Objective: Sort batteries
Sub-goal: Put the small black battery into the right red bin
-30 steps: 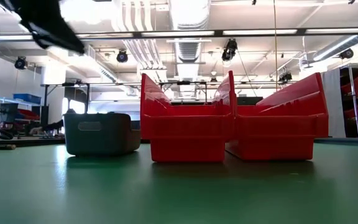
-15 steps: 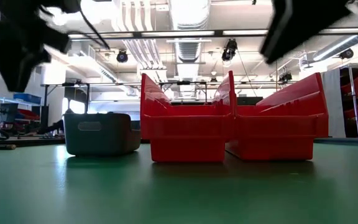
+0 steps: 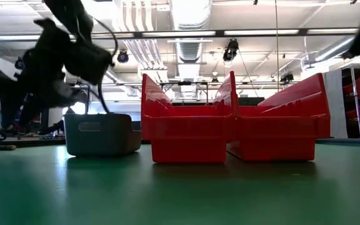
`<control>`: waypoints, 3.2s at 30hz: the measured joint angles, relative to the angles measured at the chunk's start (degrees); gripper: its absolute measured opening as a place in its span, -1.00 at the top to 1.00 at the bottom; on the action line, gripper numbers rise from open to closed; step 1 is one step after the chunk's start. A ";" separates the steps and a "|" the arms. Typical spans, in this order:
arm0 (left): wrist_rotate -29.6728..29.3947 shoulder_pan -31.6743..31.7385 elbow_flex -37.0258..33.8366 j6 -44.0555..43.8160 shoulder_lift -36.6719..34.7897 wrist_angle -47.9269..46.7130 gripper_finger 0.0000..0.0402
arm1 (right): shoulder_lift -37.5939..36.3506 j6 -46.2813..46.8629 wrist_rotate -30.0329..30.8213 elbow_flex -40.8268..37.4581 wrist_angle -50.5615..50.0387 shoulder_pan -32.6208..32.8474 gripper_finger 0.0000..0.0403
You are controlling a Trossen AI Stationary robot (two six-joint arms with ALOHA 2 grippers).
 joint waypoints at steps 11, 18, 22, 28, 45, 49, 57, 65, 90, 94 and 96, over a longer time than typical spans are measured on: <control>-4.47 10.25 -5.87 2.63 4.69 4.82 0.20 | -2.65 13.63 6.61 -0.04 -6.12 8.28 -0.58; -5.35 12.24 -8.09 5.88 4.80 6.21 0.20 | -2.65 18.62 7.13 -0.04 -6.28 10.14 -0.52; -5.34 12.26 -8.37 5.86 4.71 9.48 0.23 | -2.65 19.05 7.17 -0.04 -6.32 10.73 -0.47; -5.25 12.26 -8.43 6.10 4.92 13.97 0.23 | -2.65 19.19 7.24 -0.04 -6.32 10.62 -0.44; -4.33 12.24 -11.73 5.94 5.89 11.43 0.36 | -2.65 19.59 7.24 -0.04 -6.01 10.62 -0.41; -5.44 12.24 -11.52 5.65 5.92 11.94 0.65 | -2.65 19.56 7.24 -0.04 -6.03 10.62 -0.38; -6.59 12.31 -10.93 4.35 5.96 13.15 0.93 | -2.65 19.56 7.24 -0.04 -5.88 10.62 -0.36; -6.99 11.19 -7.06 -0.92 4.25 13.35 0.98 | -2.65 20.82 7.00 -0.04 -5.70 10.62 -0.41; 1.98 5.90 0.39 -6.53 -9.17 32.31 0.97 | -2.70 18.01 5.66 -0.04 -6.12 7.65 -0.26; 2.23 5.44 1.33 -6.65 -9.33 31.29 0.98 | -2.74 18.10 4.57 -0.04 -5.84 7.68 -0.30; 2.22 5.44 2.23 -6.85 -9.75 29.50 0.98 | -2.74 18.60 3.47 -0.04 -5.85 7.71 -0.31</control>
